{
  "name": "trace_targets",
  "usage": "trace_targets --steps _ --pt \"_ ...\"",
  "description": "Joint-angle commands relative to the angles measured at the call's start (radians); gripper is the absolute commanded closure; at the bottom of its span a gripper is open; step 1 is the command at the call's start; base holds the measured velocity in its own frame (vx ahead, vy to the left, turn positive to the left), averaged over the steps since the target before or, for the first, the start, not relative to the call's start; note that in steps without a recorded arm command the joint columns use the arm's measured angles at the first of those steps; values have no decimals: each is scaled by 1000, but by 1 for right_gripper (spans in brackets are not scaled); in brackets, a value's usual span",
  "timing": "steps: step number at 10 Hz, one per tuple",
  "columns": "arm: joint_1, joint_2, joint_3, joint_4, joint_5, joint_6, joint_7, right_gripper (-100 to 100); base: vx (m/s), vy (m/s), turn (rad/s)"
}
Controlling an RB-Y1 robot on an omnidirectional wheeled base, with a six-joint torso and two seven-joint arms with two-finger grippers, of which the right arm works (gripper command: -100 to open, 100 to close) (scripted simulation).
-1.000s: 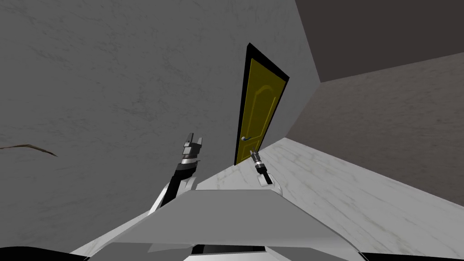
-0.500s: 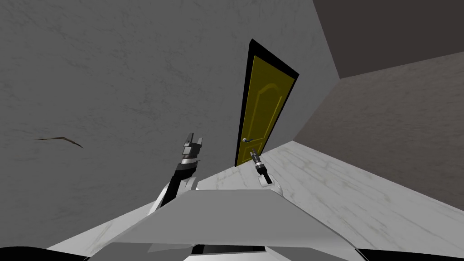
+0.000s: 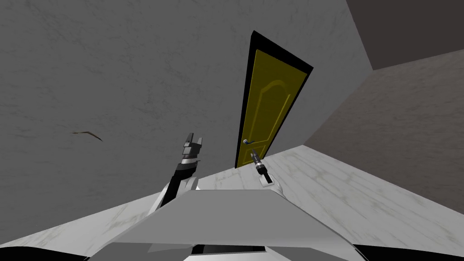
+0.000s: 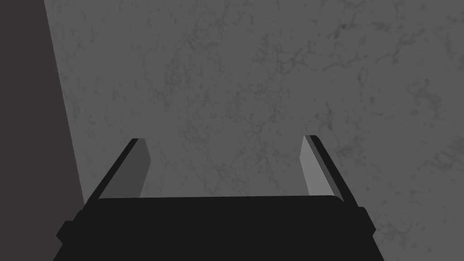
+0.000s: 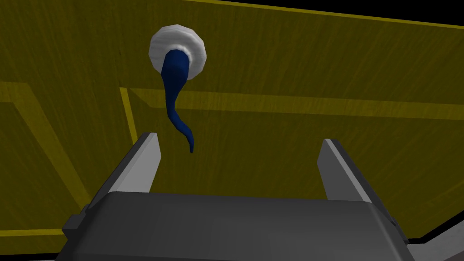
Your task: Pull the door open
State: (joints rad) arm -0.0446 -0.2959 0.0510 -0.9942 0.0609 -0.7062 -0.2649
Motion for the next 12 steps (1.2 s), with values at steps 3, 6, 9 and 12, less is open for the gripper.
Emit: trace_targets --steps 3,6,9,12 --pt "-29 -11 6 80 -2 -7 -4 -100 30 -113 130" --pt "-53 -21 11 142 -4 -12 -8 -100 31 -117 155" --pt "-76 -30 15 201 -6 -17 -13 -100 39 -153 143" --pt "-87 -33 17 232 -7 -21 -12 -100 25 -109 111"
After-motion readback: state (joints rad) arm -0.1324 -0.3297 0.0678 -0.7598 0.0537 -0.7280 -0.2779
